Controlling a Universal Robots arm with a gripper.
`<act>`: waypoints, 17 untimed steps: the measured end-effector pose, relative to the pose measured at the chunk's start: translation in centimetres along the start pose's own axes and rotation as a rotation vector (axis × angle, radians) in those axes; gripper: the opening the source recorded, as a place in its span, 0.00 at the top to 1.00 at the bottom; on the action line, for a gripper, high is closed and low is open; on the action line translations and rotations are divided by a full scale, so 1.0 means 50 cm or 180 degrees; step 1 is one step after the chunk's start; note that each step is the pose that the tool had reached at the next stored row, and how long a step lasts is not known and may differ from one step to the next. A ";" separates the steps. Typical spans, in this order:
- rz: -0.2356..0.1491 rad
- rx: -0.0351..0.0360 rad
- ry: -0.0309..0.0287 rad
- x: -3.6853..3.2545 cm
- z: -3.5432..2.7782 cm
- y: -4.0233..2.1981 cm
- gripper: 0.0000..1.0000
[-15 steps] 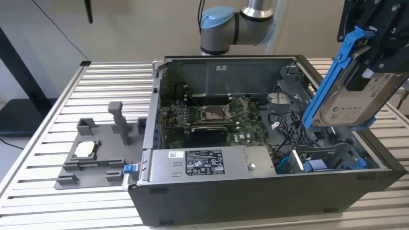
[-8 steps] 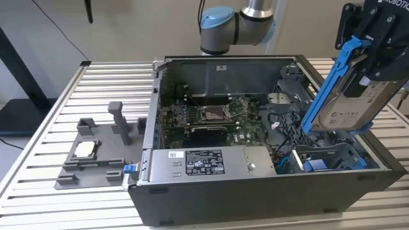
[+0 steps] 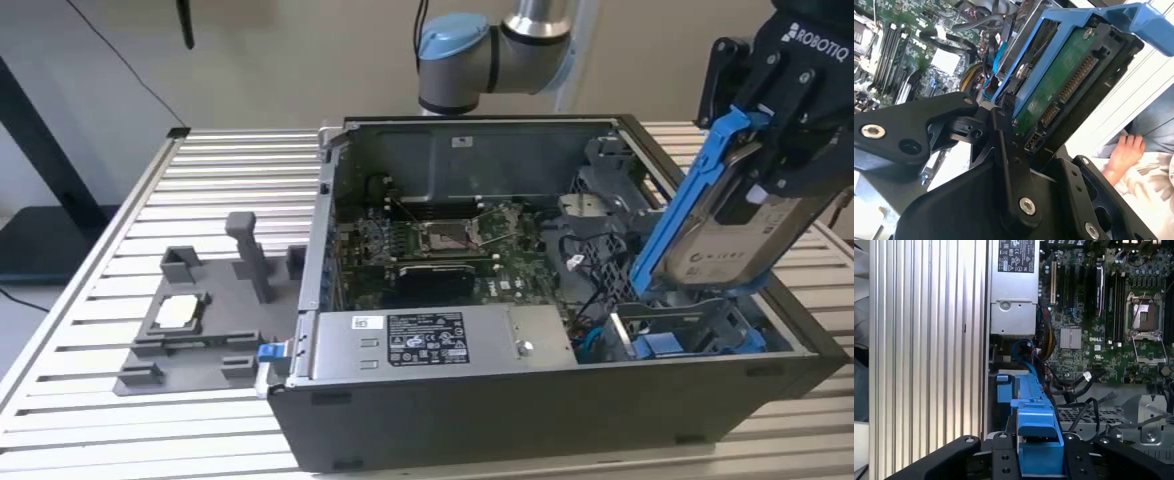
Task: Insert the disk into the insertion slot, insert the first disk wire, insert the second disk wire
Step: 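Insert the disk into the insertion slot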
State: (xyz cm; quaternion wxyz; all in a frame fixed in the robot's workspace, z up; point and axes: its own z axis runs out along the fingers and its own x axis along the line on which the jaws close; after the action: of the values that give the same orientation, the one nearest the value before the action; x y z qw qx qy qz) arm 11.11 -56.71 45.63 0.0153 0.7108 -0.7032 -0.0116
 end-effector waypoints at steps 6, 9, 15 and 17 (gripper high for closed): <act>-0.0021 -0.0003 0.0002 0.001 0.021 -0.005 0.67; -0.0038 -0.0008 0.0002 0.001 0.032 -0.007 0.67; -0.0056 -0.0009 0.0002 0.001 0.054 -0.008 0.67; -0.0057 -0.0009 0.0003 0.001 0.060 -0.008 0.67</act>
State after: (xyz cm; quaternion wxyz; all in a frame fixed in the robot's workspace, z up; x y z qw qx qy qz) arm 11.42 -56.76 42.64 0.0165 0.7170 -0.6968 -0.0125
